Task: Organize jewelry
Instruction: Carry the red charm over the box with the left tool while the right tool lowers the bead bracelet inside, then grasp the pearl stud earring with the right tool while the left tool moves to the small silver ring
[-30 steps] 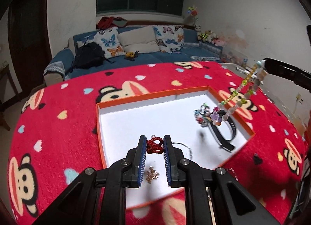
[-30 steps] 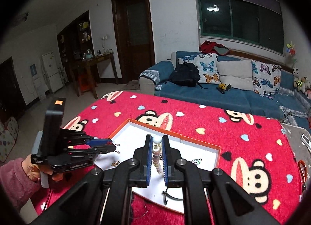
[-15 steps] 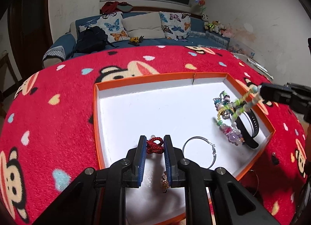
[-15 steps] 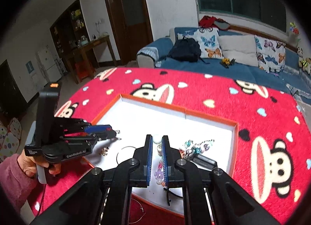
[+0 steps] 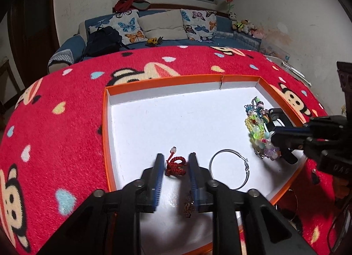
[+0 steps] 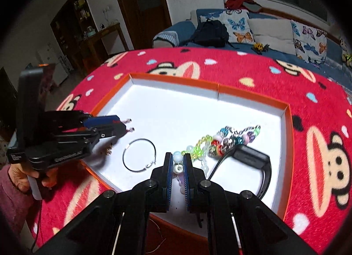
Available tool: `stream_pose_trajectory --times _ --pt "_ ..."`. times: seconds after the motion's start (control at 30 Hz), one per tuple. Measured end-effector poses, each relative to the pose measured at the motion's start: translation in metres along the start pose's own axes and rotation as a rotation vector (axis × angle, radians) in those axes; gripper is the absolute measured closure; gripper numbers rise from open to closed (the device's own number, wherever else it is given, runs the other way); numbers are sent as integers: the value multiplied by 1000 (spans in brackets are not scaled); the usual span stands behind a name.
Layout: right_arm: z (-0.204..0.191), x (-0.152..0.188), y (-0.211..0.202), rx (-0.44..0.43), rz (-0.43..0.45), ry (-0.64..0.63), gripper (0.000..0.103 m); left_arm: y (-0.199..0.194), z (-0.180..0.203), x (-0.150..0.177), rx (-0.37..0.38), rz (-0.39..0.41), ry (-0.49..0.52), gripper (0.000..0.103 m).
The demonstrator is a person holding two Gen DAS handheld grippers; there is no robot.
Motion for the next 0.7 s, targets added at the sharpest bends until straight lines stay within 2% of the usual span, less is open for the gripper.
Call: stream_pose_trajectory --times 0.13,0.37,0.5,0.63,0.7 --pt "-1 4 3 -22 -11 7 91 0 2 2 -13 8 17 71" --pt "-2 9 4 -11 -24 4 91 -7 3 2 -16 19 8 70" --pt "-4 10 0 7 -20 -4 87 -19 5 3 -27 43 -2 59" --pt "-7 11 -11 5 -3 2 83 -36 8 7 -14 65 -12 58" --pt "-9 13 -18 2 11 7 75 -44 11 11 -10 73 -13 57"
Point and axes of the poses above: each gripper's, at about its wrist camera, not at the fingertips, and y roughly the way its jaws point, z to its right, x to its underside, the point moved 6 cm from there along y, roughly the way its jaws point, and after that the axes turned 14 degrees about -y, right-handed, at the moved point
